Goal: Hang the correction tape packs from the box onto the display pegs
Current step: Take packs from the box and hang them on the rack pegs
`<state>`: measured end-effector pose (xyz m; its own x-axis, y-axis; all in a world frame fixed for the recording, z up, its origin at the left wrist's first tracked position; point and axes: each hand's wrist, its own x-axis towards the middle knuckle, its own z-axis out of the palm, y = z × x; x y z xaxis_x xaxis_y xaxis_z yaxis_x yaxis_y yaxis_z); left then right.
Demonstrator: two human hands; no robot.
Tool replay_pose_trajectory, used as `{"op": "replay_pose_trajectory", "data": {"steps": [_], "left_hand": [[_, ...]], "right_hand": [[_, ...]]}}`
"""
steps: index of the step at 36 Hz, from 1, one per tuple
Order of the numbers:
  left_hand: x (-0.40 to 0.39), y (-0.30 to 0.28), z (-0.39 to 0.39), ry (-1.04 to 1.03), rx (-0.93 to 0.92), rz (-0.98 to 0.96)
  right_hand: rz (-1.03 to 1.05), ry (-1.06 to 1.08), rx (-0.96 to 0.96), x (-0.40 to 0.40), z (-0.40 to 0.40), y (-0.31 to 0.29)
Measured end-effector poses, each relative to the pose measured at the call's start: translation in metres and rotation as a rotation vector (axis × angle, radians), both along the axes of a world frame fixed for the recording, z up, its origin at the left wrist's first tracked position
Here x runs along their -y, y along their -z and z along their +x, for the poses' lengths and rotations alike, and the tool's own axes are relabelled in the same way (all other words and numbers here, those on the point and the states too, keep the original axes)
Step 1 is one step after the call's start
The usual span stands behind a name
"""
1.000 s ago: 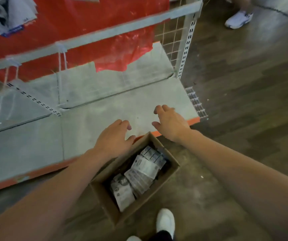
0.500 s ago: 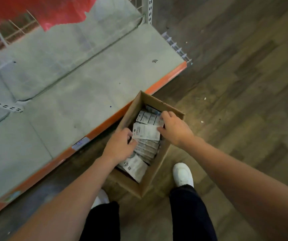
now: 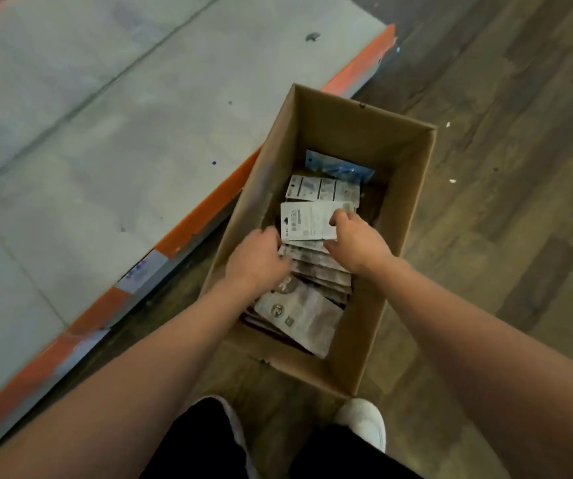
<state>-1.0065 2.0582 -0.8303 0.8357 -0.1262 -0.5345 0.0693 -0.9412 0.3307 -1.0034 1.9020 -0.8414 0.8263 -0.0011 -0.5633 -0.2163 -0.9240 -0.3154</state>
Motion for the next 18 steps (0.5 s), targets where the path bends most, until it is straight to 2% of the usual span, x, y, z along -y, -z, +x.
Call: {"op": "replay_pose_trajectory", "data": {"steps": [5, 8, 11, 15, 18], "left_hand": [[0.029, 0.053, 0.05, 0.063, 0.148, -0.023], [0.04, 0.067, 0.077, 0.2, 0.166, 0.02], [0.046, 0.065, 0.098, 0.36, 0.162, 0.088], [0.05, 0.066, 0.104, 0.434, 0.243, 0.121], [0.054, 0.073, 0.101, 0.465, 0.223, 0.164]], "right_hand": [[-0.071, -0.018, 0.121, 0.022, 0.049, 0.03], [-0.093, -0.034, 0.182, 0.028, 0.071, 0.037], [-0.122, -0.086, 0.217, 0.028, 0.084, 0.03], [-0.191, -0.147, 0.173, 0.027, 0.092, 0.005], [-0.189, -0.14, 0.208, 0.024, 0.088, -0.007]]}}
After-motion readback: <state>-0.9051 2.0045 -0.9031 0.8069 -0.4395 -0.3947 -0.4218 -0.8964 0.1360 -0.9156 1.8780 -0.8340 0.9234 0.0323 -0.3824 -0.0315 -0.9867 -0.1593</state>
